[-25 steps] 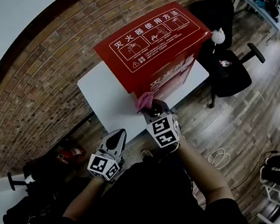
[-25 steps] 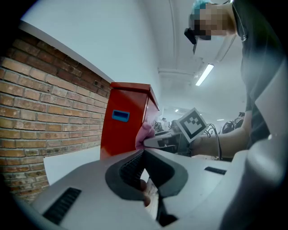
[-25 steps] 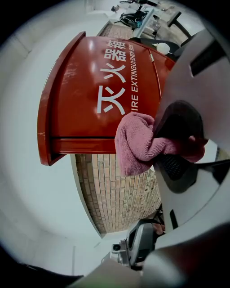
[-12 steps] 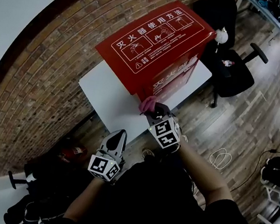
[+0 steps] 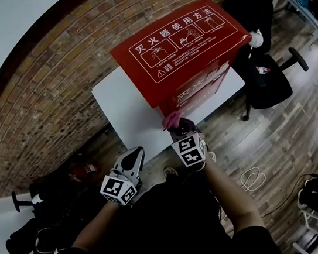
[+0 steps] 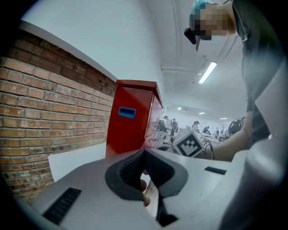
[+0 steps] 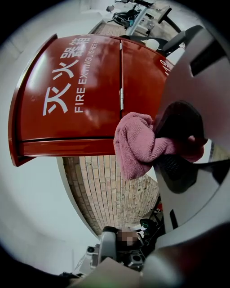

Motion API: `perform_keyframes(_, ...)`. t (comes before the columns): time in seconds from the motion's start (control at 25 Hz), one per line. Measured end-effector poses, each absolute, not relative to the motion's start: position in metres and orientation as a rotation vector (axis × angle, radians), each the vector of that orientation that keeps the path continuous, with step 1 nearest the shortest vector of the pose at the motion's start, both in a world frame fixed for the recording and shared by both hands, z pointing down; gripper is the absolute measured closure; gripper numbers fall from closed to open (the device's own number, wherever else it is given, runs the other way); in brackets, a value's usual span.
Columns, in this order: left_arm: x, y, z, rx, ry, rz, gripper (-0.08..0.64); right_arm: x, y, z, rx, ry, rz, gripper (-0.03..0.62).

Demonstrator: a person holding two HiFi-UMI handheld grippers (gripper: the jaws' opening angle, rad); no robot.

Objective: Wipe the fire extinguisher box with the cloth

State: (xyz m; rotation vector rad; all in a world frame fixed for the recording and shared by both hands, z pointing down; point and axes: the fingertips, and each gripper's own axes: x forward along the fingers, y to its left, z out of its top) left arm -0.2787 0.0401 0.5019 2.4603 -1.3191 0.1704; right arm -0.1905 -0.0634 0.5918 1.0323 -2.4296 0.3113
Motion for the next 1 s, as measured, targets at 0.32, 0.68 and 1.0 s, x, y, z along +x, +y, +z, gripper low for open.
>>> perform_keyframes(0.32, -0.284, 0.041, 0.505, 2.445, -1.332, 0.180, 0.540, -0.191, -0.063, 0.620, 1.003, -2.402, 0.320, 0.508)
perform_keyframes(0.68, -0.291, 0.042, 0.509, 2.431, -1.346, 0.190, 0.540, -0.191, -0.064, 0.647, 0.990, -2.373, 0.384, 0.508)
perform_keyframes(1.0, -0.297, 0.047, 0.512, 2.426, -1.358, 0.205, 0.540, -0.194, -0.064, 0.677, 0.977, -2.328, 0.420, 0.508)
